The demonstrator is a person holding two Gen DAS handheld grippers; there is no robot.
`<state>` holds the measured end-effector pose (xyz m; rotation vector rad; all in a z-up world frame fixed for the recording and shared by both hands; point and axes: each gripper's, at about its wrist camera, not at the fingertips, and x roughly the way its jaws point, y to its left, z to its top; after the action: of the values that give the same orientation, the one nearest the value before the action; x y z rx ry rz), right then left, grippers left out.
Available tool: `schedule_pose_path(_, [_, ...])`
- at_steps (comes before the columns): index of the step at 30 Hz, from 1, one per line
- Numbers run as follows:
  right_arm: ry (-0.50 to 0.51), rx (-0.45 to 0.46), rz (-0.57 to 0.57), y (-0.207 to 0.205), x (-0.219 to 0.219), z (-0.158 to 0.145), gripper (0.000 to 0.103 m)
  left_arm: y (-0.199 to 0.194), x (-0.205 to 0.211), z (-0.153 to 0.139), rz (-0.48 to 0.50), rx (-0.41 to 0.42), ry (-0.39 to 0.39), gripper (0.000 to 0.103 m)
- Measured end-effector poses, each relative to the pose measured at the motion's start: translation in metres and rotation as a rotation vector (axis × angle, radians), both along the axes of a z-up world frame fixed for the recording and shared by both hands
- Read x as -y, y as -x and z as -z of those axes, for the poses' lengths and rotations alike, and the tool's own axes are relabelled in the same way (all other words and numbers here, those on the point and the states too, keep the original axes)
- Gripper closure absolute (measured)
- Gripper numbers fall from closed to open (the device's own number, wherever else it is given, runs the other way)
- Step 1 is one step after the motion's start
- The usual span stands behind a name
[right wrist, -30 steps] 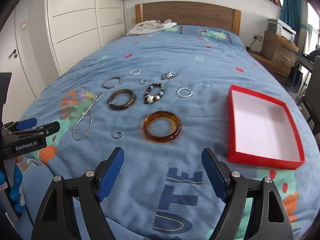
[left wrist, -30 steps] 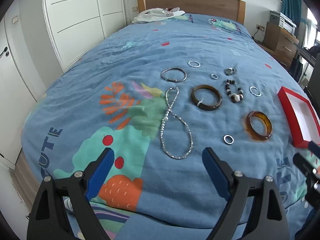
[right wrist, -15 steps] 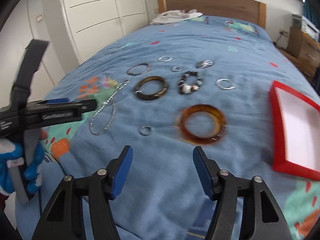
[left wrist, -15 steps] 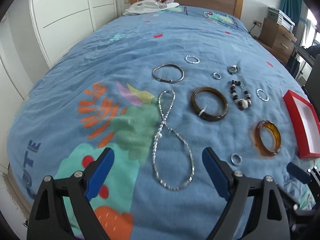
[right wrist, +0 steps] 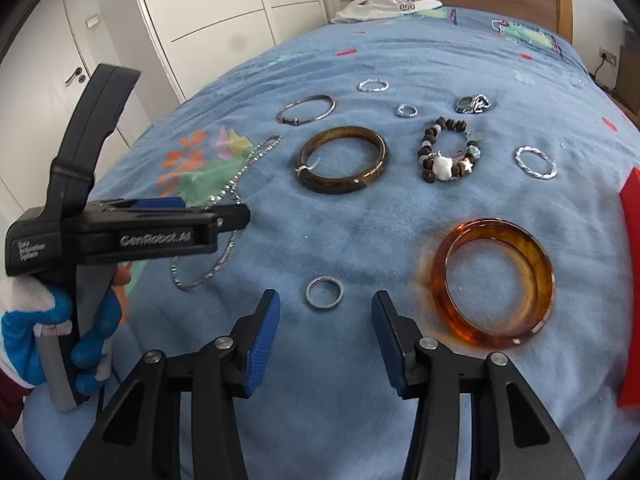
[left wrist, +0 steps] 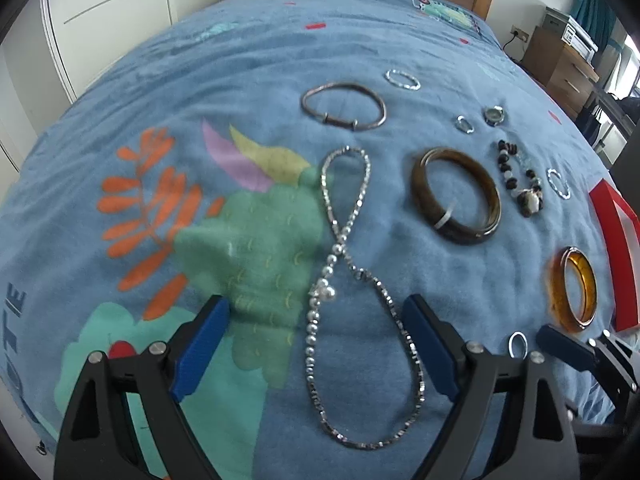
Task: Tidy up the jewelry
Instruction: 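Grasp the silver bead necklace with the left tool while the right tool grasps a small silver ring, then carry the necklace and ring with both tools over the red box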
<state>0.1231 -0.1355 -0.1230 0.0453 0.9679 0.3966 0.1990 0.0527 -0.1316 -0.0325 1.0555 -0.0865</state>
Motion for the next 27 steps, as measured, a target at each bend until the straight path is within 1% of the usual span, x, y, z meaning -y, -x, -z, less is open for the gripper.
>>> schedule_pose_path(3, [-0.005, -0.012, -0.013, -0.008, -0.003, 0.007, 0.060, 0.000, 0.001, 0.002, 0.008, 0.000, 0.010, 0.017])
schedule_pose_path(4, [-0.008, -0.014, -0.019, -0.009, -0.004, 0.008, 0.061, -0.001, 0.002, 0.002, 0.013, 0.002, 0.014, 0.019])
schedule_pose_path(6, [-0.007, -0.017, -0.034, -0.013, -0.008, 0.010, 0.066, -0.001, 0.003, 0.003, 0.026, 0.001, 0.021, 0.025])
schedule_pose_path(7, [-0.008, -0.021, -0.038, -0.013, -0.009, 0.012, 0.069, 0.000, 0.005, 0.003, 0.034, 0.000, 0.023, 0.030])
schedule_pose_path(8, [-0.011, -0.025, -0.041, -0.014, -0.010, 0.013, 0.075, 0.000, 0.006, 0.003, 0.041, 0.000, 0.025, 0.036])
schedule_pose_path(9, [-0.016, -0.030, -0.043, -0.016, -0.010, 0.015, 0.082, -0.001, 0.008, 0.002, 0.051, 0.000, 0.028, 0.040])
schedule_pose_path(11, [-0.025, -0.042, -0.045, -0.020, -0.010, 0.017, 0.082, 0.000, 0.009, 0.001, 0.068, 0.002, 0.040, 0.059])
schedule_pose_path(12, [-0.028, -0.046, -0.046, -0.021, -0.010, 0.018, 0.082, 0.001, 0.010, 0.001, 0.073, 0.003, 0.044, 0.065])
schedule_pose_path(14, [-0.028, -0.052, -0.052, -0.023, -0.012, 0.018, 0.082, 0.002, 0.010, -0.001, 0.080, 0.003, 0.062, 0.089])
schedule_pose_path(16, [-0.032, -0.055, -0.061, -0.023, -0.012, 0.015, 0.083, 0.003, 0.008, -0.004, 0.086, 0.005, 0.083, 0.098])
schedule_pose_path(22, [-0.054, -0.031, -0.082, -0.016, -0.015, -0.001, 0.083, 0.012, 0.007, -0.026, 0.095, 0.054, 0.075, 0.098])
schedule_pose_path(27, [-0.075, 0.010, -0.071, -0.001, -0.009, -0.025, 0.083, 0.026, 0.008, -0.058, 0.113, 0.111, 0.072, 0.098])
